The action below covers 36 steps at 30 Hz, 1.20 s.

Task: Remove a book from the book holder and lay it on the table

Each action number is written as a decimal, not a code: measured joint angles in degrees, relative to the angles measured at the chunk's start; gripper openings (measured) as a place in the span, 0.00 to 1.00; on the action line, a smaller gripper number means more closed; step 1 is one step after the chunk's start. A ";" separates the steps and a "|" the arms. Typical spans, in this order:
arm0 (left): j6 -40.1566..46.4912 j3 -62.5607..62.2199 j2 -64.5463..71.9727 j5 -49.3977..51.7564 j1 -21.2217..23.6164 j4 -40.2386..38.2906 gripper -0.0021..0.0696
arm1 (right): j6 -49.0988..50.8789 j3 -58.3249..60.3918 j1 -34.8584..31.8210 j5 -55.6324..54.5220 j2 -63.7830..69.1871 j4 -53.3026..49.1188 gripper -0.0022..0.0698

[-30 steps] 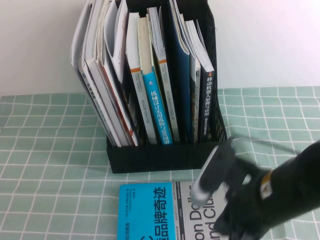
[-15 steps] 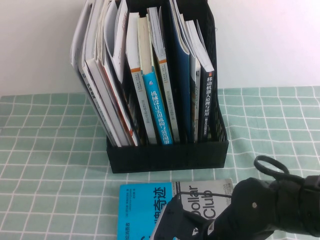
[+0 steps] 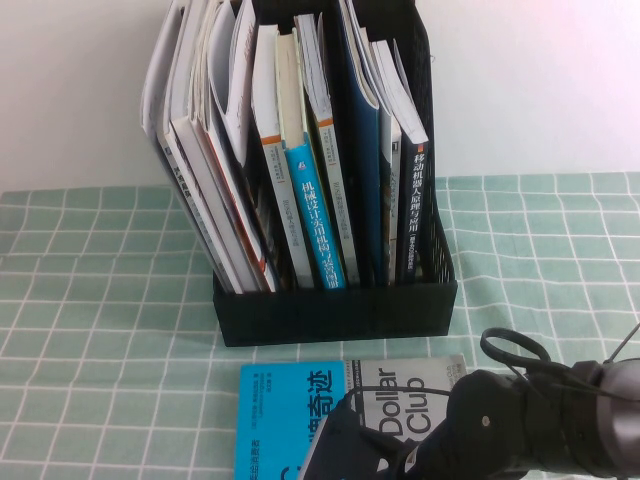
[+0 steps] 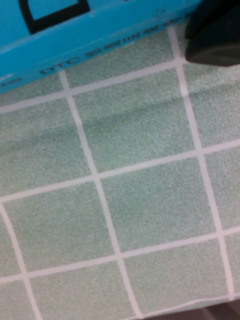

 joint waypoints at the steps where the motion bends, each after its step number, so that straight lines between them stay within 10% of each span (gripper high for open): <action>1: 0.00 0.00 0.00 0.00 0.00 0.00 0.03 | 0.00 0.00 0.00 -0.41 0.03 0.00 0.03; 25: 0.00 0.00 0.00 0.00 0.00 -1.27 0.03 | -0.38 -0.07 0.00 -3.94 -1.37 -9.27 0.03; 36: 0.40 0.00 0.00 -1.09 0.00 1.18 0.02 | 2.07 -2.50 -0.11 -0.03 -25.00 -30.03 0.03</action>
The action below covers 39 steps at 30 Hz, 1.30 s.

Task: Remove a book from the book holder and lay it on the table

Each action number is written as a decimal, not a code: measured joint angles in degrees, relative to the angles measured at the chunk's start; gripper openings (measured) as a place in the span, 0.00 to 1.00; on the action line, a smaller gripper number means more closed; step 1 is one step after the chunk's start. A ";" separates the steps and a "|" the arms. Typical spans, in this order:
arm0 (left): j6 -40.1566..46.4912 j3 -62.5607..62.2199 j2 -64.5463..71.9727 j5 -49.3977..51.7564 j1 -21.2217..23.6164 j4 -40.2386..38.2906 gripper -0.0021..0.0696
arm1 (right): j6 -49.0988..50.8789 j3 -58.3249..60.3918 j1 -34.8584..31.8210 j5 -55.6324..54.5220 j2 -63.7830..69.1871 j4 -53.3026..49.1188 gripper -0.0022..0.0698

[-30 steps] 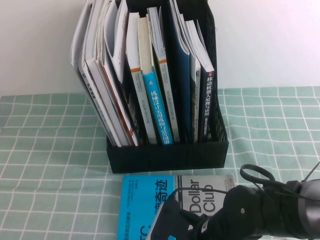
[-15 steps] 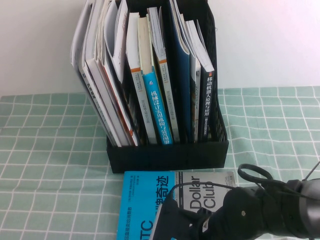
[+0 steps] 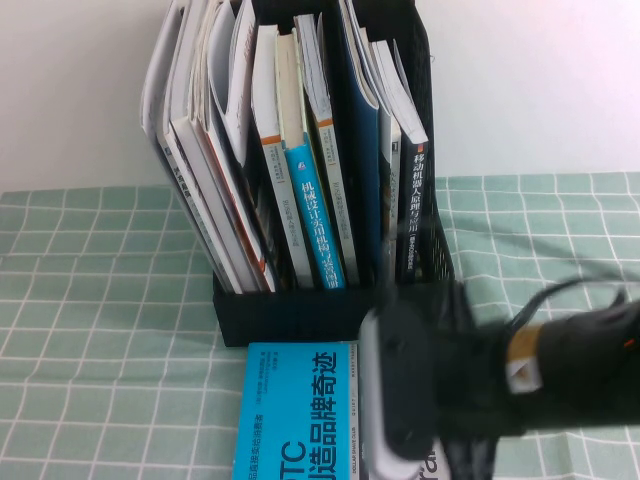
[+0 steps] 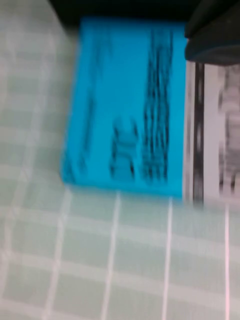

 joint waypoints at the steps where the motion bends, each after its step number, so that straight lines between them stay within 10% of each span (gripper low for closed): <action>1: -0.11 0.00 0.00 -0.91 0.00 0.90 0.02 | 2.21 -1.05 -0.09 0.30 -2.58 -4.21 0.03; 12: -0.19 0.14 0.00 -11.51 0.00 7.99 0.03 | 33.14 -17.00 -0.54 32.55 -17.99 -49.66 0.03; 21: -3.19 9.53 0.00 -22.67 0.00 19.52 0.03 | 41.36 -7.99 -0.54 41.65 -37.00 -35.41 0.03; 39: -5.93 22.78 0.12 -38.99 0.00 28.51 0.03 | 45.94 39.18 -0.54 4.54 -72.17 -19.85 0.03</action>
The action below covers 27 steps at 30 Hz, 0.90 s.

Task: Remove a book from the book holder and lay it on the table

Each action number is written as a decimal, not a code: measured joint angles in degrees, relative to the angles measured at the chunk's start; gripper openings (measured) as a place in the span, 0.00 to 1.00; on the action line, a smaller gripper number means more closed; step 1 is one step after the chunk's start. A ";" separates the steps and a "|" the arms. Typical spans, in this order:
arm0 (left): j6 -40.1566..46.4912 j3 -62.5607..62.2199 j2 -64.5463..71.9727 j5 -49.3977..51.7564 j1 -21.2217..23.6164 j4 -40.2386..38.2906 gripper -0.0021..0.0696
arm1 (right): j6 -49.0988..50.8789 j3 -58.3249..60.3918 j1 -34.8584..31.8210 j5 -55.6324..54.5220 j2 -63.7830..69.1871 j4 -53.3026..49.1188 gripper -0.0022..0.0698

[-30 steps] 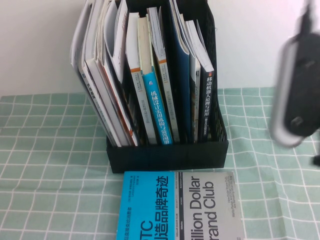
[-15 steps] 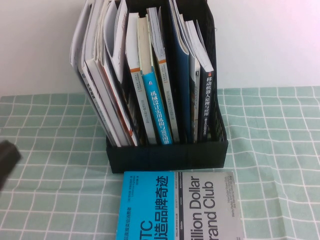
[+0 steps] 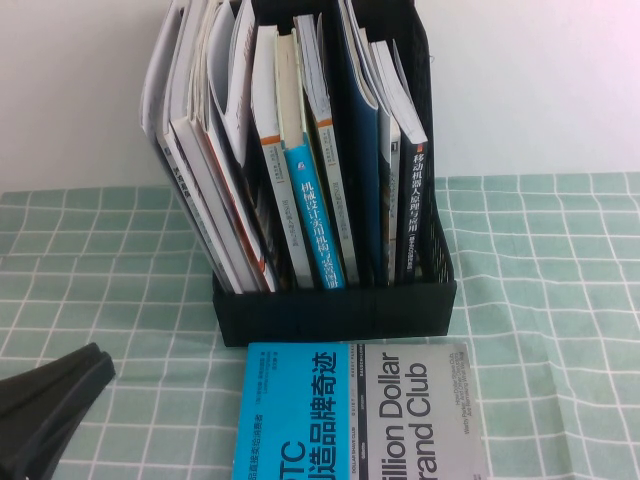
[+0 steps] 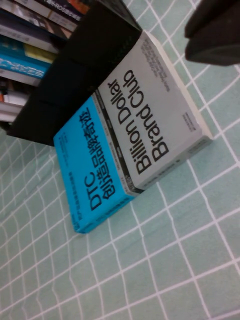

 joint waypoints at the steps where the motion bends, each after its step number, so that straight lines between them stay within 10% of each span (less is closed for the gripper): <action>1: 0.00 0.24 0.00 0.23 0.00 0.00 0.03 | 0.00 0.59 0.00 -0.41 -0.09 0.05 0.03; 27: 0.21 1.82 0.08 1.57 0.00 -0.96 0.03 | 0.07 1.38 0.00 -2.24 -0.33 1.20 0.03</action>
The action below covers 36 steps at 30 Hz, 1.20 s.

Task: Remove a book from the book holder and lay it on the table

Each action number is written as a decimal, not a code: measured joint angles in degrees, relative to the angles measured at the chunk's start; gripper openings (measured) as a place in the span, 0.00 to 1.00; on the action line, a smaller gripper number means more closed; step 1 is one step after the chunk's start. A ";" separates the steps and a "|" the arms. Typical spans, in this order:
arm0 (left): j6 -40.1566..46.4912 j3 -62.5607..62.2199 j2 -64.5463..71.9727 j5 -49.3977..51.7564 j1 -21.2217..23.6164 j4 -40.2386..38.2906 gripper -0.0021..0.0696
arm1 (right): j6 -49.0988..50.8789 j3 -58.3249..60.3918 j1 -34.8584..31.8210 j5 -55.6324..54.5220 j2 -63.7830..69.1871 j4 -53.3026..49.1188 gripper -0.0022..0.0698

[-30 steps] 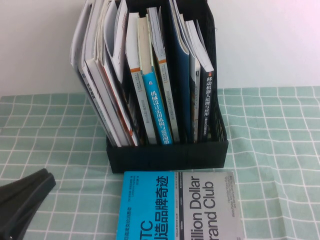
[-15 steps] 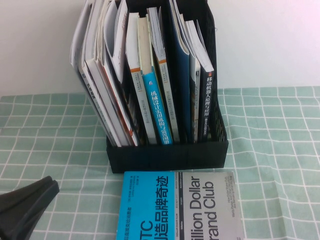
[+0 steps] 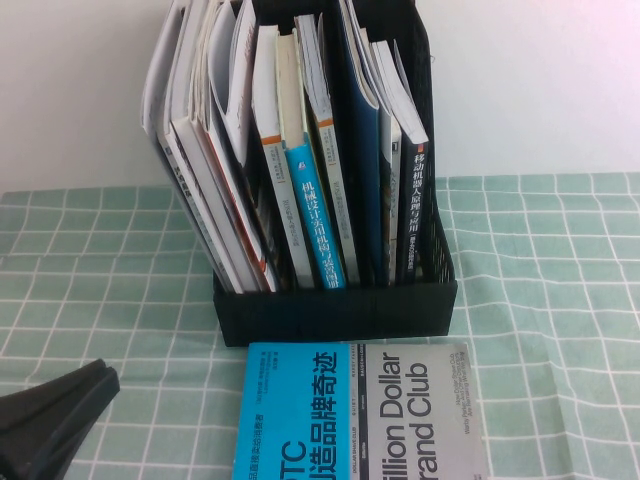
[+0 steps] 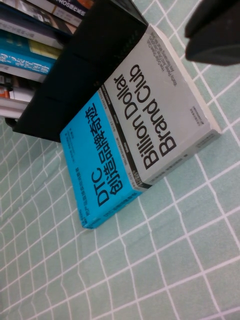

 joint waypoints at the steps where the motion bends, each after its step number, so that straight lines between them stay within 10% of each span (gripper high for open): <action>1: 0.92 0.00 0.00 0.58 0.00 -2.11 0.03 | 0.00 0.00 0.00 0.10 0.00 0.00 0.03; 21: 36.30 17.87 -21.17 -0.92 43.97 -49.92 0.03 | 0.14 0.00 0.00 0.54 0.00 0.10 0.03; 36: 36.67 19.99 -21.24 10.17 43.79 -45.57 0.03 | 0.14 0.09 0.00 1.22 0.00 0.13 0.03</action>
